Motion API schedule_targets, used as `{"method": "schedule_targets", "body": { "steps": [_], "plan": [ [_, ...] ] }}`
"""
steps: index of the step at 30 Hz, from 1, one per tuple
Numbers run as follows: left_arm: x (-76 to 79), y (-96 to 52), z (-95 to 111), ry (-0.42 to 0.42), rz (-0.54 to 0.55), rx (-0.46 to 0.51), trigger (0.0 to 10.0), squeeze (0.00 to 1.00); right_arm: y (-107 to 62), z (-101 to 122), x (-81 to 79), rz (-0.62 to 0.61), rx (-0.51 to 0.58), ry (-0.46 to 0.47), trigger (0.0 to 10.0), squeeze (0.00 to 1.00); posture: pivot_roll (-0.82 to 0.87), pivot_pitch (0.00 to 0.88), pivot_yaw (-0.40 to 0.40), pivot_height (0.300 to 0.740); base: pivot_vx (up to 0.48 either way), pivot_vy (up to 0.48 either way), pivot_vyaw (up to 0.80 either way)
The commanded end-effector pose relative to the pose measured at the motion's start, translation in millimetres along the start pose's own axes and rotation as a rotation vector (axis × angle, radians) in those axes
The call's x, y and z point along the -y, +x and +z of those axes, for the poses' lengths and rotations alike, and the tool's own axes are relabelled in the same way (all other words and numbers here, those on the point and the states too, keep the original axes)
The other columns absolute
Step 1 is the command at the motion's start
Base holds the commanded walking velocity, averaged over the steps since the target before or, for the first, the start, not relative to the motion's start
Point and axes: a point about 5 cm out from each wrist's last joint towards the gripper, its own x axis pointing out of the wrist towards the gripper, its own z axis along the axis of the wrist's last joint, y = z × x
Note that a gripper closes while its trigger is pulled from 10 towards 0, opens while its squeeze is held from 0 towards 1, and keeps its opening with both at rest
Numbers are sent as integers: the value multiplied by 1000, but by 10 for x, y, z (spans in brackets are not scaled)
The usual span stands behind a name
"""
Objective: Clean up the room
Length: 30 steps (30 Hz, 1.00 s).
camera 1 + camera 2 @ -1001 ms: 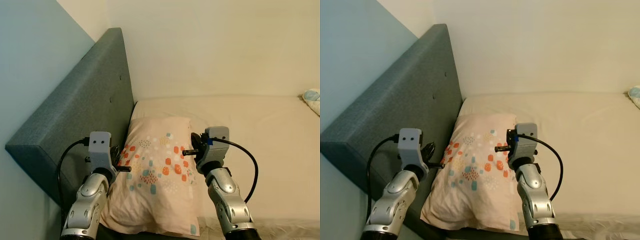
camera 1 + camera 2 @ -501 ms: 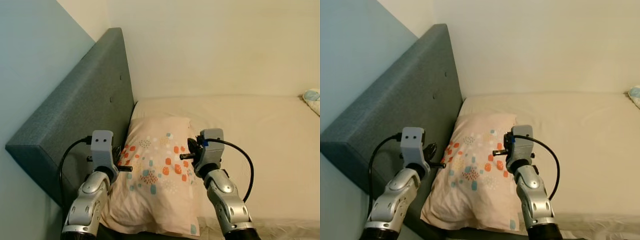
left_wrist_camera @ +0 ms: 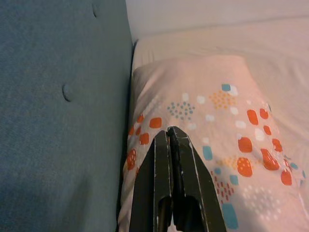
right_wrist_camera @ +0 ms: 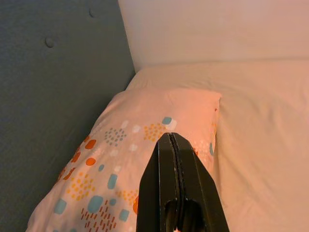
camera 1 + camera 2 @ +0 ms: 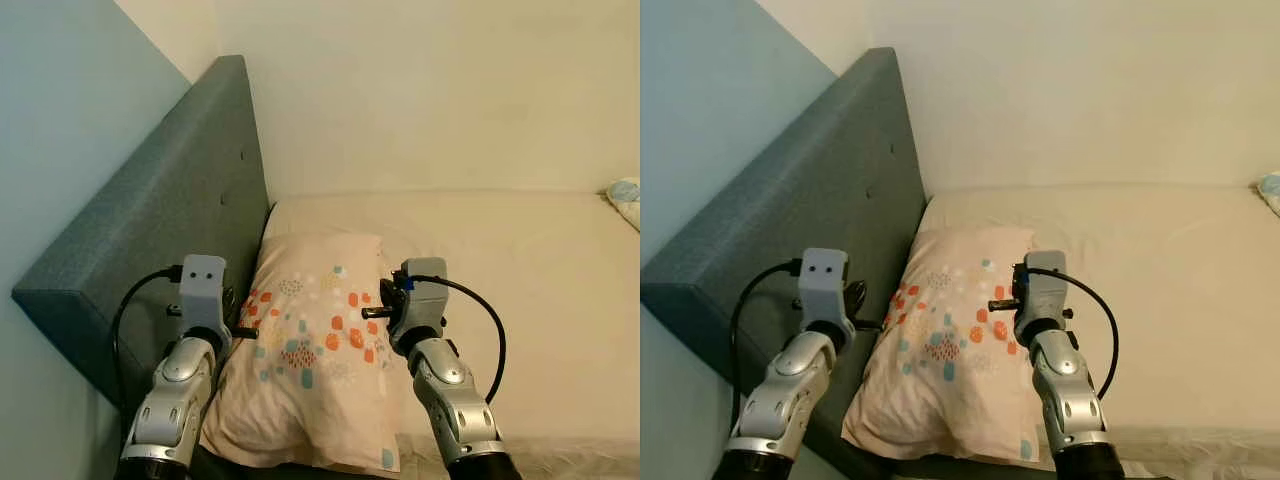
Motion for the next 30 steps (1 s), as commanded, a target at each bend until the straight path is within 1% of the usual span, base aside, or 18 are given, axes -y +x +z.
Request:
{"method": "schedule_targets", "body": {
  "steps": [1, 2, 3, 4, 5, 10, 12, 13, 15, 16, 19, 21, 23, 26, 30],
  "plan": [
    [-98, -47, -122, -23, 29, -63, 10000, 0, -35, -91, 26, -32, -34, 28, 10000, 0, -74, 58, 56, 740, 0, 0, 0],
    [-109, -58, -138, -40, 35, -71, 10000, 0, -43, -103, 34, -41, -37, 35, 10000, 0, -72, 55, 57, 740, 0, 0, 0],
    [-109, -58, -138, -40, 35, -71, 10000, 0, -43, -103, 34, -41, -37, 35, 10000, 0, -72, 55, 57, 740, 0, 0, 0],
    [-157, -90, -161, -68, 59, -74, 10000, 0, -72, -135, 56, -54, -47, 57, 10000, 0, -70, 53, 56, 740, 0, 0, 0],
    [-173, -100, -162, -73, 63, -69, 10000, 0, -82, -149, 58, -52, -50, 65, 10000, 0, -69, 52, 53, 740, 0, 0, 0],
    [-178, -116, -161, -48, 46, -59, 10000, 0, -102, -194, 55, -46, -70, 53, 10000, 0, -67, 48, 46, 740, 0, 0, 0],
    [-159, -117, -197, 13, 45, -78, 10000, 0, -101, -260, 29, -26, -114, -25, 10000, 0, -65, 48, 44, 740, 0, 0, 0],
    [-159, -117, -197, 13, 45, -78, 10000, 0, -101, -260, 29, -26, -114, -25, 10000, 0, -65, 48, 44, 740, 0, 0, 0],
    [-152, -138, -300, -3, 57, -127, 10000, 0, -110, -311, 11, -22, -131, -44, 10000, 0, -64, 46, 44, 740, 0, 0, 0],
    [-152, -156, -336, -4, 60, -136, 10000, 0, -115, -323, 3, -18, -132, -51, 10000, 0, -67, 47, 42, 740, 0, 0, 0],
    [-174, -194, -387, 18, 82, -141, 10000, 0, -132, -348, -6, -3, -129, -81, 10000, 0, -67, 46, 39, 740, 0, 0, 0],
    [-184, -200, -390, 15, 84, -142, 10000, 0, -138, -347, -2, -6, -124, -79, 10000, 0, -67, 47, 37, 740, 0, 0, 0],
    [-221, -204, -373, 35, 89, -136, 10000, 0, -156, -344, 26, -25, -126, -63, 10000, 0, -66, 52, 33, 740, 0, 0, 0],
    [-229, -204, -371, 37, 90, -135, 10000, 0, -158, -339, 31, -27, -126, -57, 10000, 0, -68, 57, 34, 740, 0, 0, 0],
    [-221, -190, -313, 5, 91, -98, 10000, 0, -157, -305, 57, -30, -120, -51, 10000, 0, -75, 62, 39, 740, 0, 0, -800]
  ]
}}
